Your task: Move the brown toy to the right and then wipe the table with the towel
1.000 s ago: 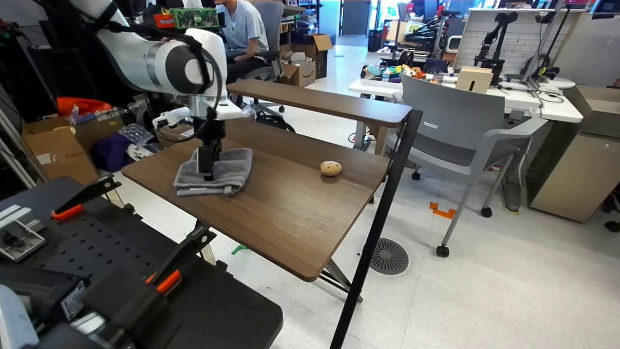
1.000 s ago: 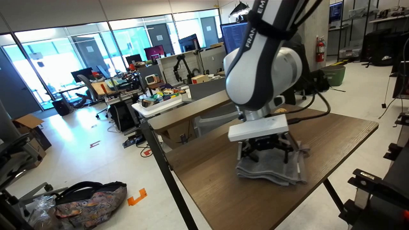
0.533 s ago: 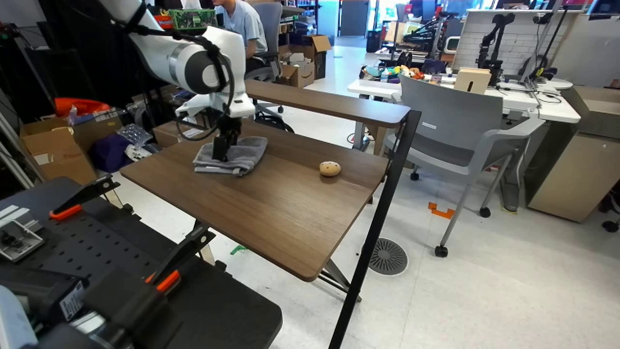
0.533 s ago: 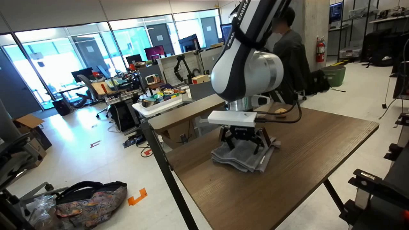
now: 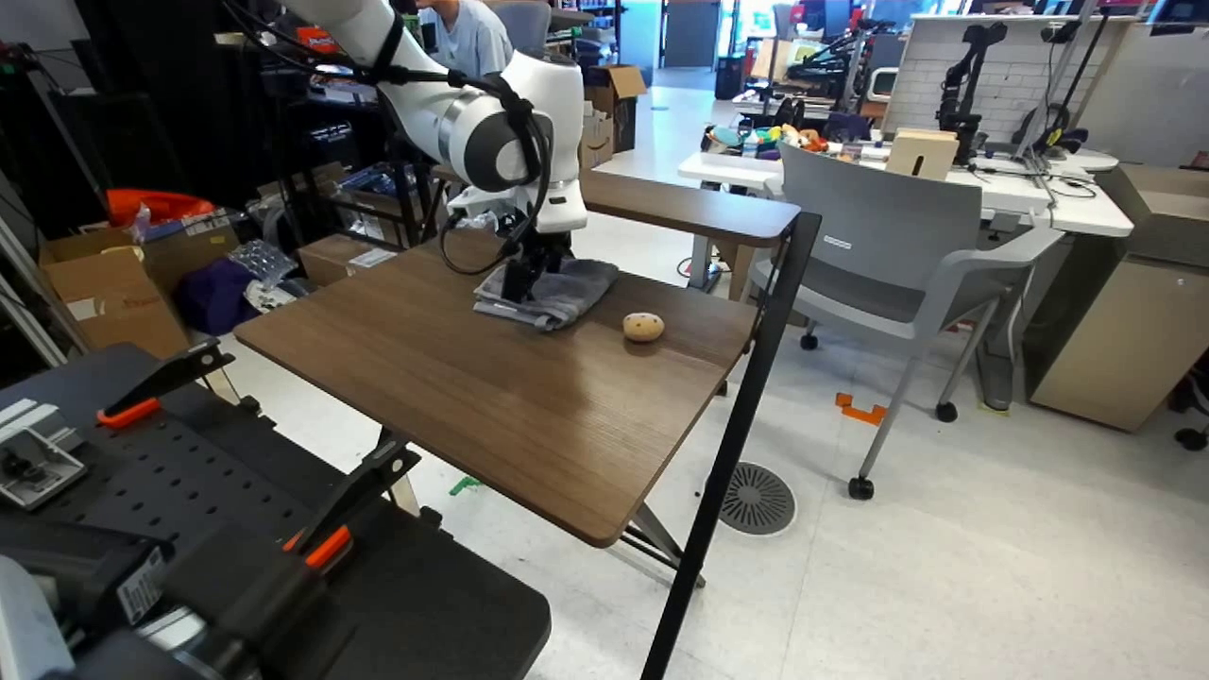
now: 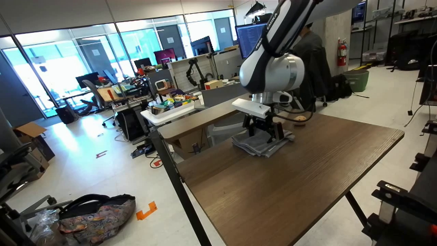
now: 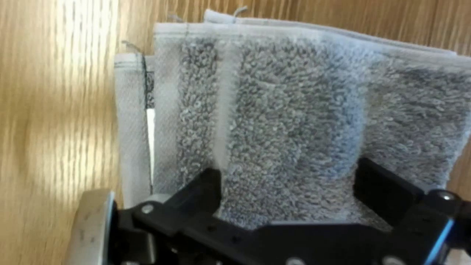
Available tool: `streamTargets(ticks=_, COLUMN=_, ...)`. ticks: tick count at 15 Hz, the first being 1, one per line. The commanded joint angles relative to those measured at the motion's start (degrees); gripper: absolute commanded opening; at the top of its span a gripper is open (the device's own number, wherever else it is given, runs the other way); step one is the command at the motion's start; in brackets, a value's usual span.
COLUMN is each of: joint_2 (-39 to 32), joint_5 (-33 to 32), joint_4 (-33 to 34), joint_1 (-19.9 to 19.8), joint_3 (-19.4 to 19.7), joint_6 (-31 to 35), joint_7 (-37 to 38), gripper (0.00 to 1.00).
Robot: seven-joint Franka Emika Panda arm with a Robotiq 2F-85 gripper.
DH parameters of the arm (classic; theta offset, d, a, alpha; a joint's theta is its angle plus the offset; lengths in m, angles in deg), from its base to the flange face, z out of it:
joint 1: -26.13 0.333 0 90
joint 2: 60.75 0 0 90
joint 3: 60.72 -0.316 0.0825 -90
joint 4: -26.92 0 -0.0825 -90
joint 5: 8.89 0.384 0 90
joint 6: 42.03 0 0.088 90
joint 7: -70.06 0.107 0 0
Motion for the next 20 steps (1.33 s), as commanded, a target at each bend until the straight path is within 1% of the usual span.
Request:
streamTargets(ticks=1, joint_2=-2.3, joint_5=0.6, joint_4=2.5, joint_1=3.5, joint_3=-3.1, joint_6=2.7, joint_7=0.2, gripper=1.00)
streamTargets(ticks=3, joint_2=-1.2, joint_5=0.6, joint_4=0.6, joint_1=5.7, joint_3=-5.5, joint_6=4.4, joint_7=-1.5, gripper=1.00)
streamTargets(ticks=5, joint_2=-0.6, joint_5=0.4, joint_4=-0.4, joint_1=7.8, joint_3=-7.0, joint_6=5.6, joint_7=-2.4, gripper=1.00)
streamTargets(ticks=7, joint_2=0.6, joint_5=0.4, joint_4=-2.6, joint_1=8.5, joint_3=-8.0, joint_6=6.0, joint_7=-4.3, gripper=1.00)
streamTargets(ticks=9, joint_2=2.9, joint_5=0.6, joint_4=-7.0, joint_1=6.5, joint_3=-9.3, joint_6=4.9, joint_7=-7.3, gripper=1.00)
streamTargets(ticks=10, joint_2=4.8, joint_5=0.3, joint_4=-10.2, joint_1=5.6, joint_3=-8.6, joint_6=3.8, joint_7=-8.0, gripper=1.00)
streamTargets(ticks=12, joint_2=7.9, joint_5=0.6, joint_4=-15.3, joint_1=2.2, joint_3=-8.6, joint_6=2.4, joint_7=-11.2, gripper=1.00)
streamTargets(ticks=13, joint_2=9.0, joint_5=1.7, joint_4=-16.9, joint_1=1.5, joint_3=-7.1, joint_6=2.2, joint_7=-11.6, gripper=1.00)
streamTargets(ticks=15, joint_2=11.2, joint_5=2.9, joint_4=-20.3, joint_1=-1.2, joint_3=-5.6, joint_6=2.2, joint_7=-11.5, gripper=1.00)
streamTargets(ticks=18, joint_2=14.2, joint_5=4.1, joint_4=-24.6, joint_1=-5.6, joint_3=-3.3, joint_6=0.3, joint_7=-12.6, gripper=1.00)
streamTargets(ticks=20, joint_2=15.1, joint_5=3.6, joint_4=-26.1, joint_1=-6.3, joint_3=-1.0, joint_6=-1.3, joint_7=-12.2, gripper=1.00)
